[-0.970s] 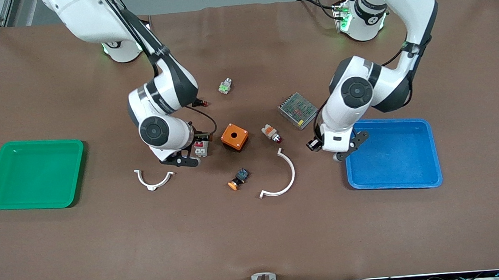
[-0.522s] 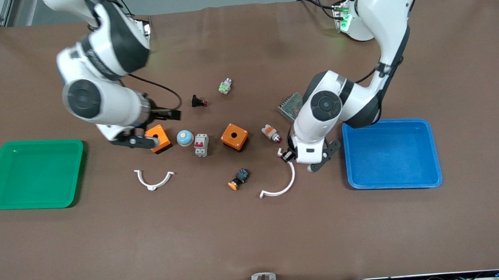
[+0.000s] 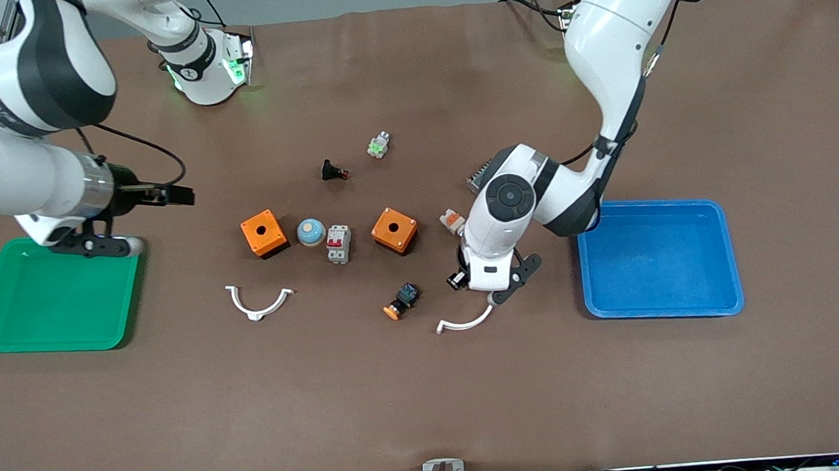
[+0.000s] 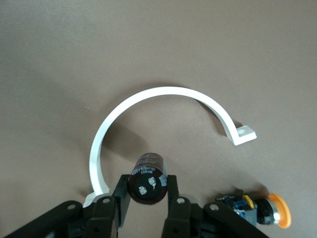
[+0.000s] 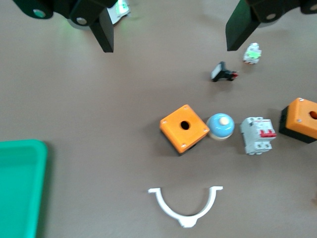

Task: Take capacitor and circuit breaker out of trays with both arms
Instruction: 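Withdraw the right gripper while the left gripper lowers the capacitor inside the arc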

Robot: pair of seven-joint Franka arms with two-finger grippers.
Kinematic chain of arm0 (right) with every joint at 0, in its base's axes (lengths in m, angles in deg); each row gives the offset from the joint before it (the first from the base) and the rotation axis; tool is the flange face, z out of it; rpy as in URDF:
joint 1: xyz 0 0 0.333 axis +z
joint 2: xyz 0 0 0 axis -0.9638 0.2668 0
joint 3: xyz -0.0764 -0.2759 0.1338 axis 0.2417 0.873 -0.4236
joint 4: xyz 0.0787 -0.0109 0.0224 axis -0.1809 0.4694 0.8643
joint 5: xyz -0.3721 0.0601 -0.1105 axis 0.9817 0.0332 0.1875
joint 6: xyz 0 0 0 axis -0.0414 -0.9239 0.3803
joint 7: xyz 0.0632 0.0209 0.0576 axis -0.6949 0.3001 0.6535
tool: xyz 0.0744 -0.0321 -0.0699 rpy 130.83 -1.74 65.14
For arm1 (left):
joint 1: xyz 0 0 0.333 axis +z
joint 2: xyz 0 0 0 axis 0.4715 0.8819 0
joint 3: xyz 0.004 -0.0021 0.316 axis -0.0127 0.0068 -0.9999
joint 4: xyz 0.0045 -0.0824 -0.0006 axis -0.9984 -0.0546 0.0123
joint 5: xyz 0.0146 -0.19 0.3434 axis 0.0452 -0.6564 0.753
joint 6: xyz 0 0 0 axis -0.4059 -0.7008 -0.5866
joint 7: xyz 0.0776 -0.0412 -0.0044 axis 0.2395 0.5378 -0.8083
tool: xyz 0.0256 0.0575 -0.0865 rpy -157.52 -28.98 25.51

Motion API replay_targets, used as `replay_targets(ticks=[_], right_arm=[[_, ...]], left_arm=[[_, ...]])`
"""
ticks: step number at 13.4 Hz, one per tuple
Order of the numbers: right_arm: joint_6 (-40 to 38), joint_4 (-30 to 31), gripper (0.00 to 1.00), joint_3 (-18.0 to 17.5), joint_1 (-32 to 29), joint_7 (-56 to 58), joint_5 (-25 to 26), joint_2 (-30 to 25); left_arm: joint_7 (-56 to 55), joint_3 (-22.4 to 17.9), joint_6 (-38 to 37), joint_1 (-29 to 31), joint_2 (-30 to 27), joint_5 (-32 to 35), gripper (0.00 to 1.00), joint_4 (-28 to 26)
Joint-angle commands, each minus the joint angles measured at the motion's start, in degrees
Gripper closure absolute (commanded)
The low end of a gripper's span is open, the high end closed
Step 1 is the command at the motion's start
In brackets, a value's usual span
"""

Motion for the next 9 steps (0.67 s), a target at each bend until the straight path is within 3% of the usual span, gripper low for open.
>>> replay_targets(ticks=[1,2,3,4,5,7,9], right_arm=[[0.5,1.7,0.0,-1.0,-3.4,5.3,1.9,-3.3],[0.6,1.3,0.0,-1.0,-4.2,6.6,1.9,-3.5],[0.9,1.0,0.0,-1.0,-4.5,7.1,2.0,-4.1],[1.1,0.1,0.0,-1.0,-4.5,7.1,2.4,-4.2],[1.8,-1.3,0.0,-1.1,-4.4,7.1,3.4,-4.1],[4.1,-2.6,0.0,-1.2,-4.3,7.1,4.0,-4.1],[4.8,-5.9,0.0,-1.1,-4.6,7.6,4.1,-3.8]], left_arm=[[-1.1,-4.0,1.4,-4.1,2.8,0.2,0.89,2.6],[-1.0,-4.9,1.5,-5.0,2.9,0.2,0.72,2.6],[-1.0,-5.4,1.5,-5.2,2.9,0.2,0.48,2.6],[-0.9,-5.5,1.5,-5.3,2.8,0.2,0.14,2.6],[-0.8,-5.5,1.5,-5.2,2.5,0.2,0.0,2.7],[-0.6,-5.6,0.2,-5.0,1.2,1.6,0.0,3.9],[1.6,-5.6,-5.8,-3.3,-1.8,5.9,0.0,4.7]])
